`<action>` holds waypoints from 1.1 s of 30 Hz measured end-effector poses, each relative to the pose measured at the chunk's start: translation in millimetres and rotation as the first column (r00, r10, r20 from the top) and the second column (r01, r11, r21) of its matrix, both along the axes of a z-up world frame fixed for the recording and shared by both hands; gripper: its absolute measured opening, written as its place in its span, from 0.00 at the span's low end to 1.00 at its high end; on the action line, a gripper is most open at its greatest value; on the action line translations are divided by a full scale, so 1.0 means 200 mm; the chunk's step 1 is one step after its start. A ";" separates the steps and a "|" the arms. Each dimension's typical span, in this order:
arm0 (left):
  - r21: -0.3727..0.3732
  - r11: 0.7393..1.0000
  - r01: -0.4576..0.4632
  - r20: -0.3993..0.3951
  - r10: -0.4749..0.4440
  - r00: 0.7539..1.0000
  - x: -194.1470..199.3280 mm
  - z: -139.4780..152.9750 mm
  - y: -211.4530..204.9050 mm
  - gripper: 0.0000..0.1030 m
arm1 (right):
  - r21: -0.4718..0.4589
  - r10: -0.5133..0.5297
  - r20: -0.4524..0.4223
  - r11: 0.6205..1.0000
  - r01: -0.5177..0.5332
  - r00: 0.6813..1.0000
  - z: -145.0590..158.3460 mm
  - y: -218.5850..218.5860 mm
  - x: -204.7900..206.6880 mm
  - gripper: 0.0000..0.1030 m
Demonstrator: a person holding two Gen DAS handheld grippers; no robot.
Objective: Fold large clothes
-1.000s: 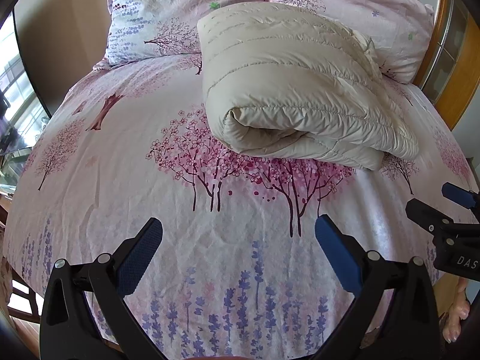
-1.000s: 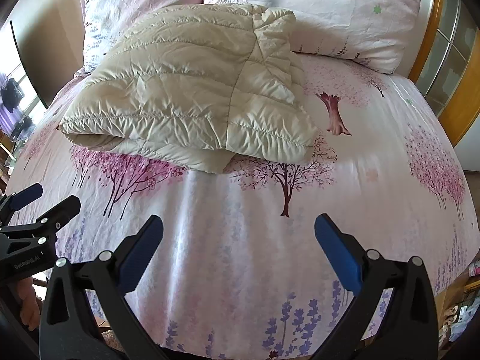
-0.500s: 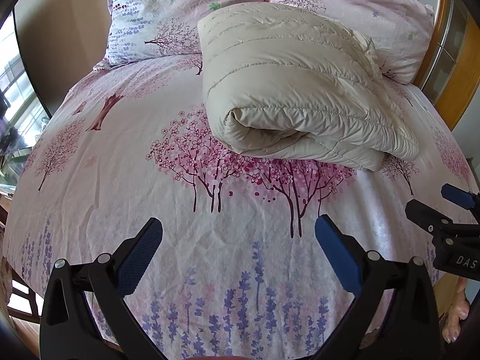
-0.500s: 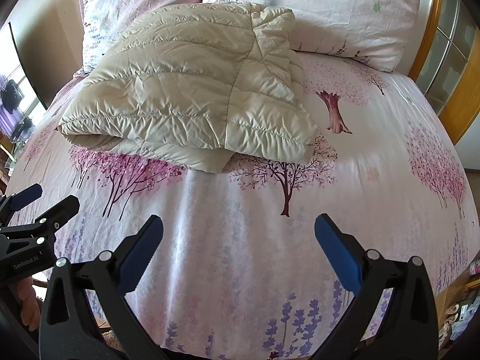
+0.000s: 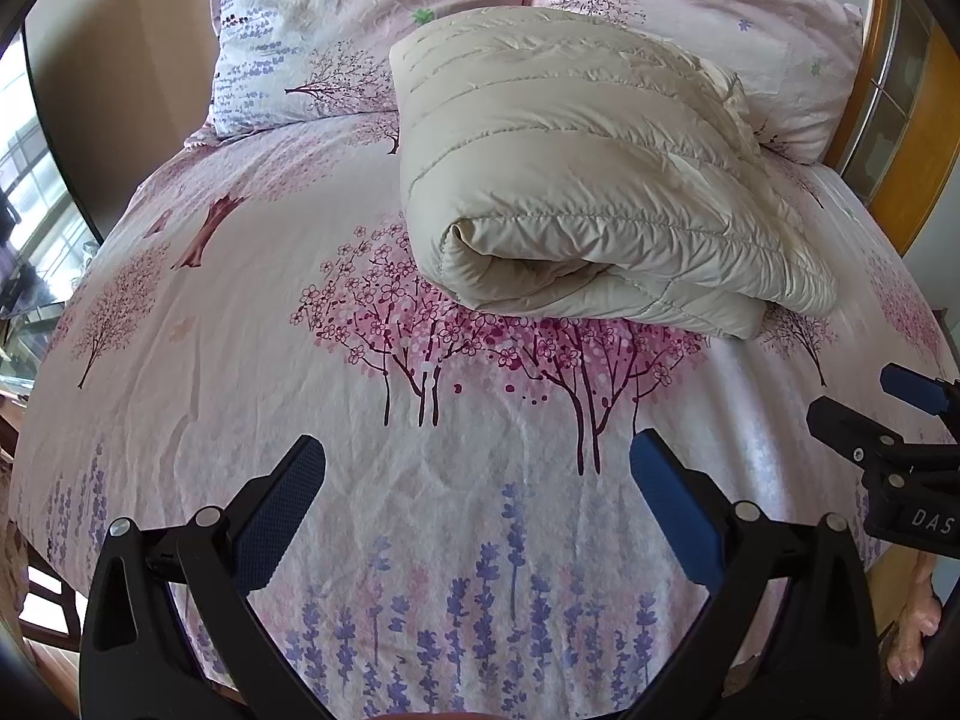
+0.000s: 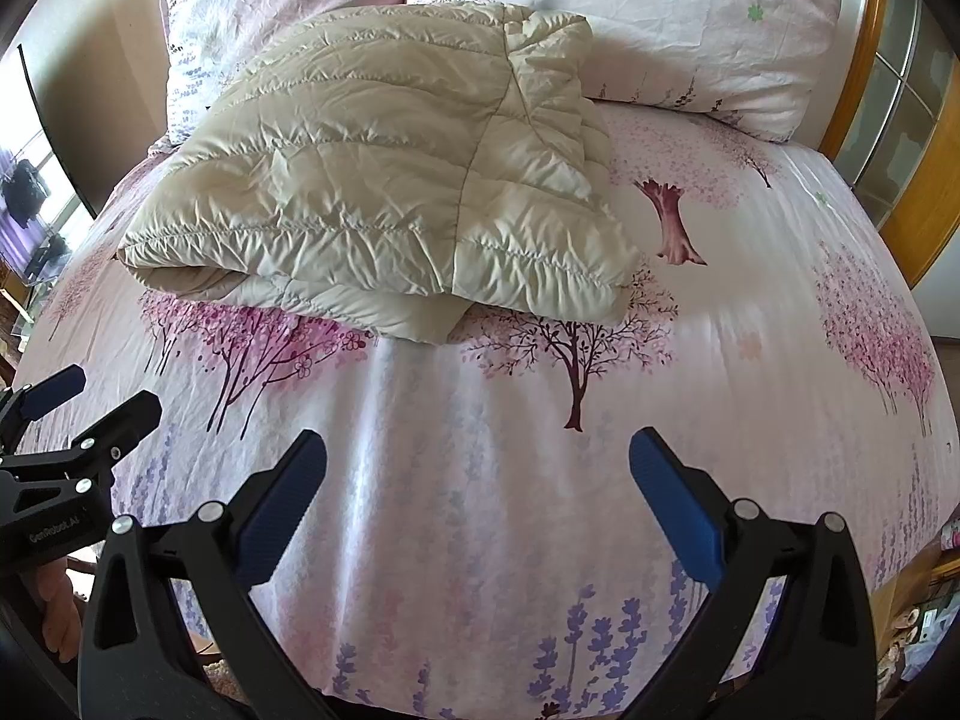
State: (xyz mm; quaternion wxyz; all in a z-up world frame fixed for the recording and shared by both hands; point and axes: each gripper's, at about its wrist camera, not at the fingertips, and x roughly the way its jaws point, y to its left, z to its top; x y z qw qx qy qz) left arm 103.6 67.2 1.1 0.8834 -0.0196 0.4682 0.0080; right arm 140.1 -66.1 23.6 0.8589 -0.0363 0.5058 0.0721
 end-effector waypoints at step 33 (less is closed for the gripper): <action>-0.011 1.000 0.004 -0.011 -0.004 1.000 0.01 -0.02 0.00 0.99 | 0.016 0.005 -0.016 1.000 -0.005 1.000 -0.02 0.01 0.00 0.98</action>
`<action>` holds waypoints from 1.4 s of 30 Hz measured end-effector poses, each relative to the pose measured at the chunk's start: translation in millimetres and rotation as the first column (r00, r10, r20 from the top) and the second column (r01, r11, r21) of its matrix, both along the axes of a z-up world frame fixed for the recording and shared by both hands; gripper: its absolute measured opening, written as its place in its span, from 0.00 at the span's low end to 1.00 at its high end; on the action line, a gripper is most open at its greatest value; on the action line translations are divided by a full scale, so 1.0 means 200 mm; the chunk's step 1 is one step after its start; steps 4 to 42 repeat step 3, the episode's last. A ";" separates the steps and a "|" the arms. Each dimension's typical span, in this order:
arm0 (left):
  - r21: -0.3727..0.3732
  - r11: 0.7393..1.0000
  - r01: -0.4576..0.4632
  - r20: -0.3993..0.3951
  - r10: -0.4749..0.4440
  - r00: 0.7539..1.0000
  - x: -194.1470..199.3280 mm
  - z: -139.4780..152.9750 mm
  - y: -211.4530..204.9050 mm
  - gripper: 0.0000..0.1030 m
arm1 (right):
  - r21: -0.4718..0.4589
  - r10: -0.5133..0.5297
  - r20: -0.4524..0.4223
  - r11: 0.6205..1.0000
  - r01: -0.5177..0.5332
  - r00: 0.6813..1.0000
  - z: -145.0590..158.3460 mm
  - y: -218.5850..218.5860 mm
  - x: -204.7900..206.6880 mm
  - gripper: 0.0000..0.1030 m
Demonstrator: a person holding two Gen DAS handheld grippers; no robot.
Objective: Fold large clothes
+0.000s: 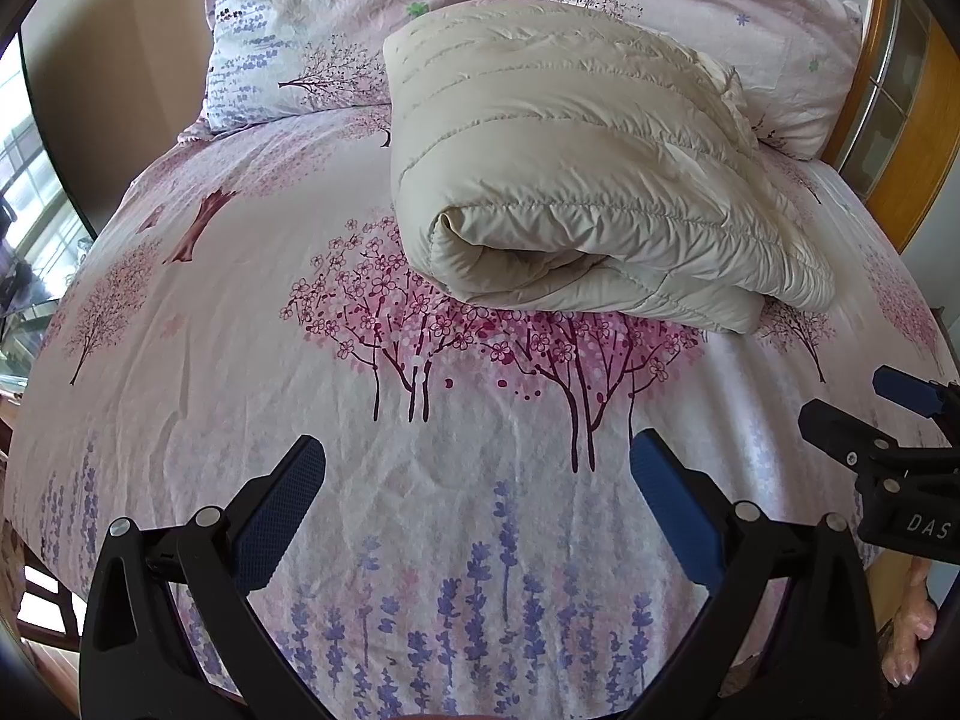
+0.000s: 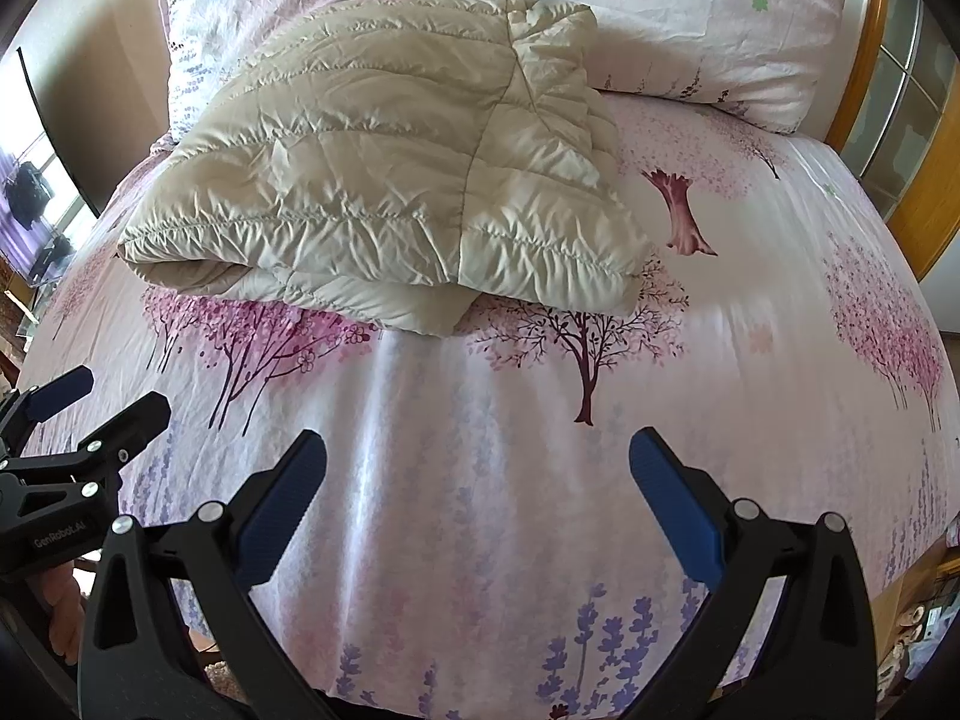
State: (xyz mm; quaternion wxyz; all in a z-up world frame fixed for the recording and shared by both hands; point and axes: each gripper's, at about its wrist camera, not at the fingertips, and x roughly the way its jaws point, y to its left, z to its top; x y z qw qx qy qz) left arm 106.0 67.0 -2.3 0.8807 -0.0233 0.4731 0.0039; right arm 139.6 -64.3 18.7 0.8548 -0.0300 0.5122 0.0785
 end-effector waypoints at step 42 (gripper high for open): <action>0.000 1.000 0.000 0.000 0.000 1.000 0.00 0.00 0.00 0.99 | 0.000 -0.002 0.000 1.000 0.002 1.000 0.00 0.00 0.00 0.98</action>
